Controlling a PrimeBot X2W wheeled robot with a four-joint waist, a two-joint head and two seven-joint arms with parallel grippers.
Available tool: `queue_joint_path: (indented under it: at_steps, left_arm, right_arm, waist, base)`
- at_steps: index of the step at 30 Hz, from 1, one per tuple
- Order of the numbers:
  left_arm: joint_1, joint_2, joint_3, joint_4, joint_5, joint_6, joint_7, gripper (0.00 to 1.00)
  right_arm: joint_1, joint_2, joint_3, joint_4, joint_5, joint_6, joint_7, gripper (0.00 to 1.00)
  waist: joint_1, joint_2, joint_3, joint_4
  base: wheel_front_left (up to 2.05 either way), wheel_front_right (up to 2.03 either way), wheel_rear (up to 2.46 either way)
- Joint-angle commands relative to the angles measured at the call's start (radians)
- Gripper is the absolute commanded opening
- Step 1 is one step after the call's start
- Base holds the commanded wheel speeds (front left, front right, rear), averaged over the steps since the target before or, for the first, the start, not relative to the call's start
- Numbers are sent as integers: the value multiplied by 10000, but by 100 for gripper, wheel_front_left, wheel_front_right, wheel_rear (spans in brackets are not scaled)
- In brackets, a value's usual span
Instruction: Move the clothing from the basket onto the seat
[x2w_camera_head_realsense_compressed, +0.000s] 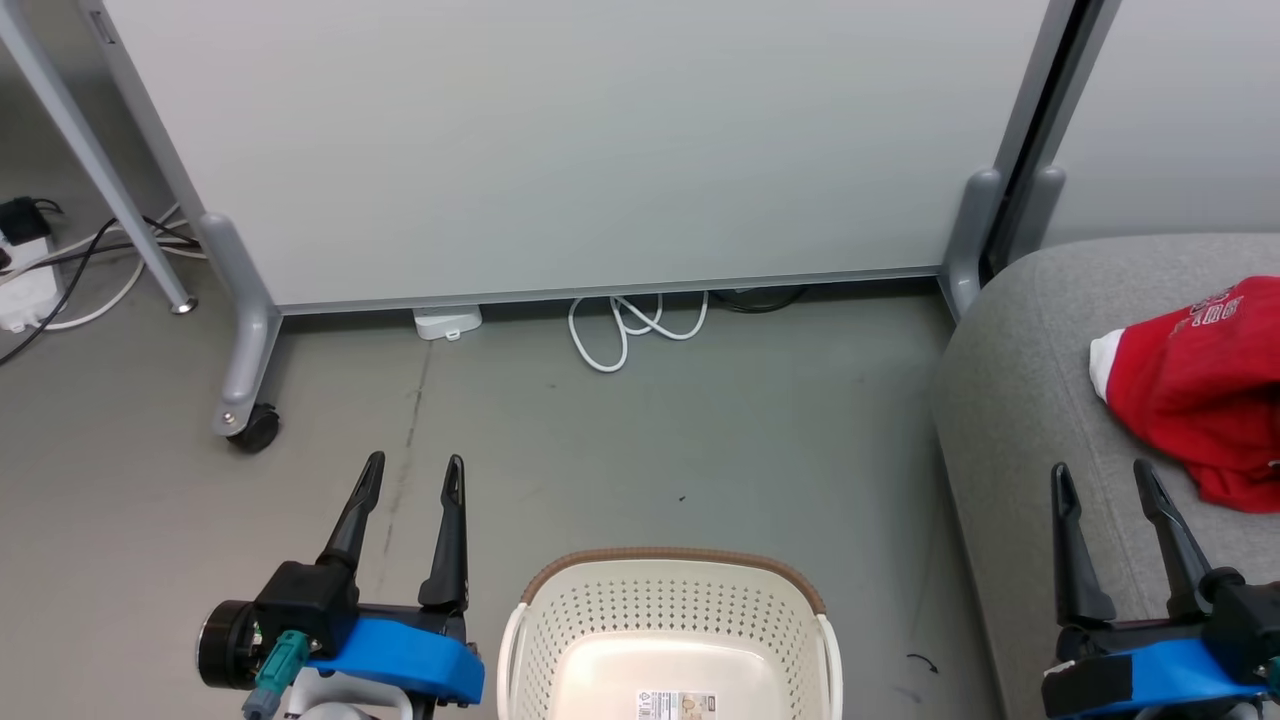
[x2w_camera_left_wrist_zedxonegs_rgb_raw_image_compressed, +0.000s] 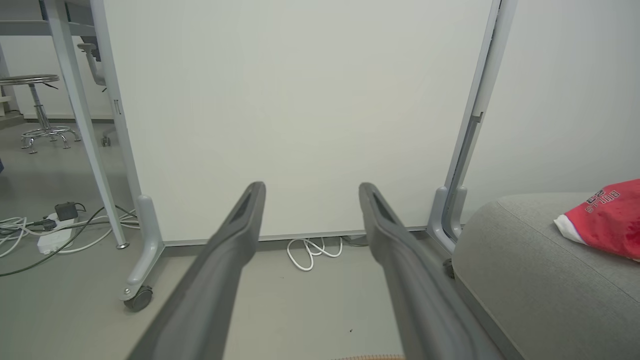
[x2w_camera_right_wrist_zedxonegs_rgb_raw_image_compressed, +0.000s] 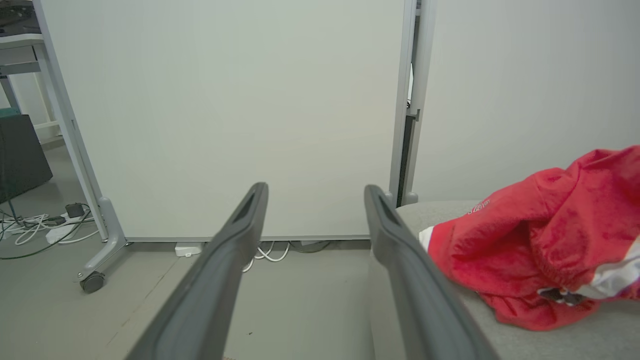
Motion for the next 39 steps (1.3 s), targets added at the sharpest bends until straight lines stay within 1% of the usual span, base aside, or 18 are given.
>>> queue_joint_path:
  at_steps: [1, 14, 15, 19, 32, 39]
  left_arm:
    - [11, -52, 102, 8, 98, -63, -24, 100]
    - [-72, -284, 432, 262, 556, -358, -24, 100]
    - [-10, -284, 419, 255, 531, -328, 0, 0]
    - [236, -301, 430, 538, 442, -343, 57, 0]
    - [134, -361, 970, 421, -2014, -465, 721, 0]
    - [102, -385, 1176, 357, -3029, -519, 979, 0]
  right_arm:
    - [88, 16, -18, -44, 40, 1, -2, 100]
    - [2, 18, 21, 63, 55, 1, -2, 100]
    - [-5, 0, 19, 47, 70, 0, 2, 0]
    - [16, 40, 3, 390, 165, 0, 41, 0]
    - [-225, 32, 17, 576, 2827, 0, 721, 0]
    - [-298, 28, 57, 619, 3925, 0, 970, 0]
  waist:
    - [0, -1, 0, -65]
    - [0, -1, -72, -277]
    - [0, -1, -73, -278]
    - [0, -1, -73, -283]
    - [0, -1, -67, -334]
    - [0, -1, -63, -358]
  base:
    - [0, 0, 0]
    - [0, 0, 0]
    - [0, 0, 0]
    - [0, 0, 0]
    - [0, 0, 0]
    - [0, 0, 0]
